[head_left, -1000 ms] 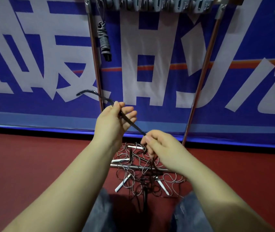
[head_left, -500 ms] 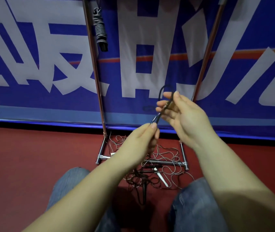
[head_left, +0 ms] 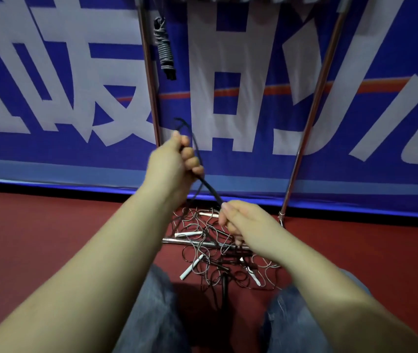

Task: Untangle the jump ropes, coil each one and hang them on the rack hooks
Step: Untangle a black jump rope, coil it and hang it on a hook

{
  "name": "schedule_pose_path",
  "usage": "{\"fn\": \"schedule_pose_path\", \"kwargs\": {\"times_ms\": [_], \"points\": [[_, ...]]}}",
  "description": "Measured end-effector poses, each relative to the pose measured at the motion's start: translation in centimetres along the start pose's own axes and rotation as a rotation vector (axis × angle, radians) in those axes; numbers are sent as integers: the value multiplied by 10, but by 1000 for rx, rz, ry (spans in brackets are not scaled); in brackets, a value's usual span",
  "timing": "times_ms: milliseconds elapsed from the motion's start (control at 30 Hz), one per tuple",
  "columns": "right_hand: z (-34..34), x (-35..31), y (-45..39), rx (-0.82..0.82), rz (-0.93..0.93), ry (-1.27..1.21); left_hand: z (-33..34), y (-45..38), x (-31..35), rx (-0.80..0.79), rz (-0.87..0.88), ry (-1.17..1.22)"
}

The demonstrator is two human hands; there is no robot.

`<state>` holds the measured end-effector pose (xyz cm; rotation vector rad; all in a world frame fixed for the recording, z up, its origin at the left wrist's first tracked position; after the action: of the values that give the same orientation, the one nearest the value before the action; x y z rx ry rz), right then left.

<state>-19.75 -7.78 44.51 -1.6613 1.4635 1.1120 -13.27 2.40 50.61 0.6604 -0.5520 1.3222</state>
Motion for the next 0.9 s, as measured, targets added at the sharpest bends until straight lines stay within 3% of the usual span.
{"fn": "schedule_pose_path", "kwargs": {"times_ms": [100, 167, 300, 400, 500, 600, 700, 900], "points": [[-9, -3, 7, 47, 6, -44, -15, -3, 10, 42, 5, 105], [-14, -13, 10, 94, 1, -171, -16, 0, 8, -5, 3, 55], [-26, -42, 11, 171, -42, -590, 3, 22, -37, -229, -172, -249], [-48, -64, 6, 267, -73, -762, 19, 48, -87, -394, -283, -357], [-75, -74, 1, 361, -85, -803, 15, 60, -94, -445, -224, -564], [-97, -67, -8, 399, -56, -876, 17, 64, -75, -437, -152, -577], [-96, -53, -14, 349, -17, -828, 21, 62, -67, -423, -149, -506], [-18, -8, -25, -47, 149, -435, 15, 24, -55, -318, -169, -204]]}}
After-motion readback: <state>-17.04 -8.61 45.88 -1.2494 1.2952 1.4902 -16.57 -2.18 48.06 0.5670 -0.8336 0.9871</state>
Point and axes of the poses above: each hand's wrist, its own y-axis away from the middle knuckle, its own z-axis out of the palm, x = y × z, the point moved 10 cm from there along -y, towards the middle knuckle, and after that the axes turned 8 degrees about y, right-handed, at the moved point
